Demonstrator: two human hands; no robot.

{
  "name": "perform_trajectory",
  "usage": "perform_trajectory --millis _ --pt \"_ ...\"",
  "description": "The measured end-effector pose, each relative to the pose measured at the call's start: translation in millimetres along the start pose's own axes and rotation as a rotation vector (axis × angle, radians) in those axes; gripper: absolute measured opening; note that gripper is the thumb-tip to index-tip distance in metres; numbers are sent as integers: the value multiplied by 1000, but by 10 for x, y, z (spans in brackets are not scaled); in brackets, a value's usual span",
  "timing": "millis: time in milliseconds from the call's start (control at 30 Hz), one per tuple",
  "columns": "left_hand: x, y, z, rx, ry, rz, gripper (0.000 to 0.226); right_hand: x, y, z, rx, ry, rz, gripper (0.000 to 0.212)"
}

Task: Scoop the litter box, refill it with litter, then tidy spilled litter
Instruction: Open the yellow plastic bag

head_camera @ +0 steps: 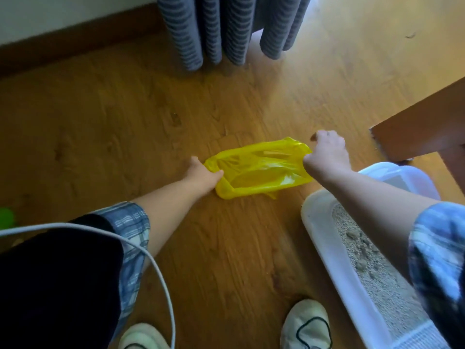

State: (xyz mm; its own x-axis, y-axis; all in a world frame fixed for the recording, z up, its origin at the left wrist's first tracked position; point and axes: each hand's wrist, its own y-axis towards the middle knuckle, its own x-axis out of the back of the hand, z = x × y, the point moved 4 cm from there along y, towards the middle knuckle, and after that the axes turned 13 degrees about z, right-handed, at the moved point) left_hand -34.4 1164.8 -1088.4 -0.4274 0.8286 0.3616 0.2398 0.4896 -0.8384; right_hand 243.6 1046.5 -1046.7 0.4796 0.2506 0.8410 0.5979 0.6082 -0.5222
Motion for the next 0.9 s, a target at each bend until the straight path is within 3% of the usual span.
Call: perform_trajectory --millis 67,133,200,300,367,467,600,767,833,900 --pt "69 -104 -113 -148 250 -201 77 36 -18 116 182 -17 -98 37" --pt "45 -244 -233 -394 472 -290 48 -45 -36 217 296 -14 -28 33" --pt "-100 -331 -314 -615 700 -227 30 -193 -46 288 347 -52 98 34" --pt "-379 -395 -456 -813 947 -123 30 -390 -22 298 338 -139 233 38" --pt "-540 -378 -531 -772 977 -34 42 -524 4 267 300 -204 359 43" --pt "-671 -223 -495 -474 1062 114 64 -720 -67 201 275 -314 532 53" --pt "-660 -116 -303 -194 1165 296 54 -765 -158 117 230 -425 638 53" --pt "-620 -135 -300 -205 1250 322 48 -580 -166 156 130 -454 561 38" --pt "-621 -166 -364 -289 1281 271 45 -442 -175 224 157 -395 395 18" --pt "-612 -179 -409 -374 1274 214 44 -337 -163 260 194 -283 241 16"
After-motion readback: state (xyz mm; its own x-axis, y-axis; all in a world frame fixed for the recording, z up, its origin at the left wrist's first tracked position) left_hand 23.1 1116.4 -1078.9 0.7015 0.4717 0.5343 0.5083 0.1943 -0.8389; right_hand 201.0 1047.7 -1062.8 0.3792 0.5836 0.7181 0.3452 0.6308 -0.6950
